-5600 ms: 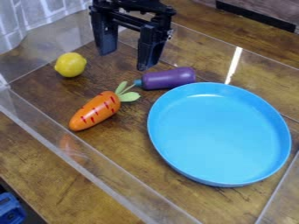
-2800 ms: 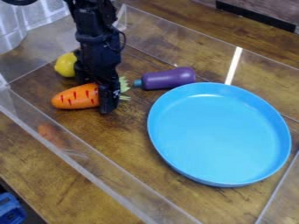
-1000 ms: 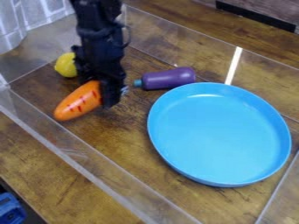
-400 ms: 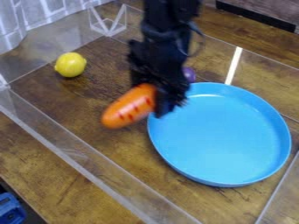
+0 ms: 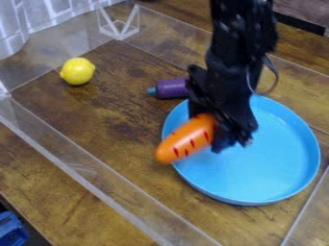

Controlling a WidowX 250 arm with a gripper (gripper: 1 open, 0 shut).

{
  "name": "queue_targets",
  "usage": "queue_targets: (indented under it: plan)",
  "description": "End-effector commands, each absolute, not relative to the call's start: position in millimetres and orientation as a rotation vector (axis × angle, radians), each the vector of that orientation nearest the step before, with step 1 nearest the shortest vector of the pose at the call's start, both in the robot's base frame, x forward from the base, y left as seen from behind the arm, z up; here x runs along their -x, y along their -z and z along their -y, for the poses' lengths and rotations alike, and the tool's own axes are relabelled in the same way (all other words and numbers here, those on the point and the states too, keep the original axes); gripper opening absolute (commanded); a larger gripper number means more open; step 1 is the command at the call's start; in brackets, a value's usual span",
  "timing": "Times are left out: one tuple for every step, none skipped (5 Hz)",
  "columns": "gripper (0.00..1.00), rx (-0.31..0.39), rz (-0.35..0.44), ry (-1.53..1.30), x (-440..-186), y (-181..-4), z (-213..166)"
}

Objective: Move the carrot to the right side

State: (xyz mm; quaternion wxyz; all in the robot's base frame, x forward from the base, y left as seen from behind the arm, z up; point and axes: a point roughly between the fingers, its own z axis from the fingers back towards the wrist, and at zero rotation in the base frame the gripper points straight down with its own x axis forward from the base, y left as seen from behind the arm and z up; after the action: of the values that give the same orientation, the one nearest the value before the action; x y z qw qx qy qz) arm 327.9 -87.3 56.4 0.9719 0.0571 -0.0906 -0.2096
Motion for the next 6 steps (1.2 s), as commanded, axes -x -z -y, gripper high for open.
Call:
queue_targets:
  plan:
    - [0.0,-0.134,0.27,0.347,-345.3,-79.9,93.2]
    - [0.0,-0.139,0.287,0.285,-356.4,-86.1,80.9]
    - [0.0,-0.139,0.302,0.219,-367.3,-90.4,68.5]
    - [0.0,-0.139,0.301,0.178,-373.1,-89.6,50.5]
    - [1.0,-0.139,0.303,0.168,-368.9,-86.5,46.5]
    - [1.0,-0.144,0.292,0.17,-374.9,-72.2,45.4]
